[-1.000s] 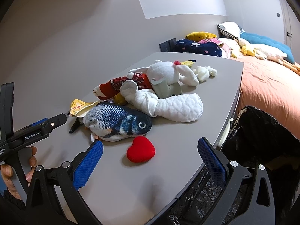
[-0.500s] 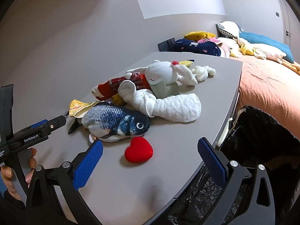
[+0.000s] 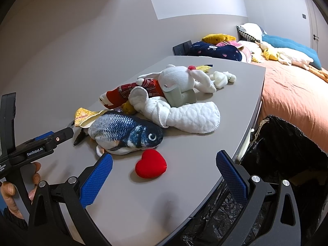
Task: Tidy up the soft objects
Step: 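Move the right tool toward the red heart plush on the desk, then grasp the red heart with the right tool while the left tool grasps the blue fish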
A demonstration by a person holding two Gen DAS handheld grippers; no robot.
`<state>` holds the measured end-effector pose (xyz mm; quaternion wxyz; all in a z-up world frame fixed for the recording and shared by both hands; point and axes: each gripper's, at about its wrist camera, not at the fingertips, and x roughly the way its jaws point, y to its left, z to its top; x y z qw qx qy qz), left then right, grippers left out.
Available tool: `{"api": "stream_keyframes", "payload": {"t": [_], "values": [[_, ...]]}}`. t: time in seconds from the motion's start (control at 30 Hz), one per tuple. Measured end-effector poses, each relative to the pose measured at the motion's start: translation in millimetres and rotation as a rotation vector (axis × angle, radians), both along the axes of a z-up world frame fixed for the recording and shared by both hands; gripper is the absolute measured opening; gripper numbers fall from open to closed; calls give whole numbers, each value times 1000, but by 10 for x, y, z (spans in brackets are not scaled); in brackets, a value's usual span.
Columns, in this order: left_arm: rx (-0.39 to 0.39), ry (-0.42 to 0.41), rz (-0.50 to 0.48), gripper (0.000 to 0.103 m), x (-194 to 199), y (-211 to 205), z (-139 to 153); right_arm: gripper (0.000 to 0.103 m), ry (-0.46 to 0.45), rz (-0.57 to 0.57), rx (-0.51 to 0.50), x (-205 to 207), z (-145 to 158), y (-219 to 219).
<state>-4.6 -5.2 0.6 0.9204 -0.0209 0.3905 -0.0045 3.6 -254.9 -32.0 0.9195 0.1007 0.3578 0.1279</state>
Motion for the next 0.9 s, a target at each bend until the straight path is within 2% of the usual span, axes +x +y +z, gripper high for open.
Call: {"api": "stream_keyframes", "payload": {"t": [0.37, 0.47, 0.7, 0.77, 0.9], "values": [[-14, 49, 15, 98, 82, 36, -134, 99, 12, 61, -29, 95, -218, 110], [-27, 56, 19, 98, 90, 61, -150, 88, 39, 82, -25, 157, -307, 139], [-4, 76, 16, 98, 123, 37, -214, 72, 75, 127, -46, 307, -462, 289], [3, 84, 17, 98, 134, 22, -244, 61, 84, 132, -64, 336, -506, 334], [17, 101, 4, 98, 157, -27, -298, 56, 80, 137, -81, 362, -530, 378]]}}
